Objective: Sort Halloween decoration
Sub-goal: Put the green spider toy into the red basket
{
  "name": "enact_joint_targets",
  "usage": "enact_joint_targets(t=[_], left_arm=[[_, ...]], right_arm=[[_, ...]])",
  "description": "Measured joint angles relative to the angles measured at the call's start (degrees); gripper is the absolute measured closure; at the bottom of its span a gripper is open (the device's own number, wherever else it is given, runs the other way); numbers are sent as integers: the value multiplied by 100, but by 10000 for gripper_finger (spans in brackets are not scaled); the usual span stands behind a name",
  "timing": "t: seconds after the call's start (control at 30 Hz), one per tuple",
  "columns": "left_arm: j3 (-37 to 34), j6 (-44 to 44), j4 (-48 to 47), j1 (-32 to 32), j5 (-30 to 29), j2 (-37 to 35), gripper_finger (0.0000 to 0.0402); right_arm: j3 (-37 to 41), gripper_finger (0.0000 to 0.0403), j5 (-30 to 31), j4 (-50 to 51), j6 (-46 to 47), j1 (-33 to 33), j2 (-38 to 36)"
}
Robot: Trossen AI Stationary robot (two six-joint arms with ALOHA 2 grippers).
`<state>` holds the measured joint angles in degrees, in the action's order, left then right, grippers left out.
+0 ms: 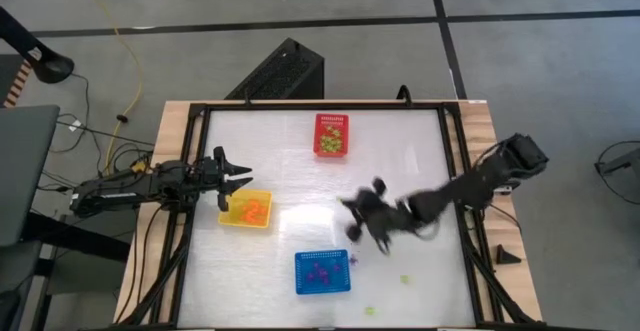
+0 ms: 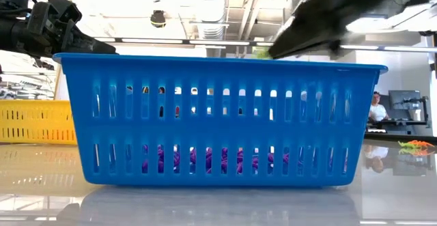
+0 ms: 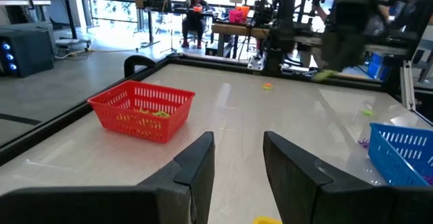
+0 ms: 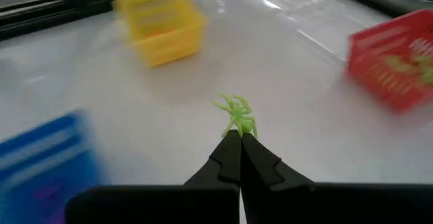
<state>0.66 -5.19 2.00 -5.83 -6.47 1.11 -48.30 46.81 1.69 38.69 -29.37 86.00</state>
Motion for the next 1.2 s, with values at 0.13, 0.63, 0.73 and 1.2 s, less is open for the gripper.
enact_joint_targets(t=[0.13, 0.63, 0.73, 1.2], left_arm=[[-2, 0, 0, 0, 0, 2, 285], [-2, 0, 0, -1, -1, 0, 285], [-1, 1, 0, -1, 1, 1, 285], [0, 0, 0, -1, -1, 0, 285]], right_arm=[[-84, 383, -915, -66, -676, 1331, -77], [-135, 292, -3055, -968, -577, 4401, 262], [-213, 267, -3354, -1030, -600, 4537, 332], [-224, 235, -2039, 727, -541, 3176, 183]])
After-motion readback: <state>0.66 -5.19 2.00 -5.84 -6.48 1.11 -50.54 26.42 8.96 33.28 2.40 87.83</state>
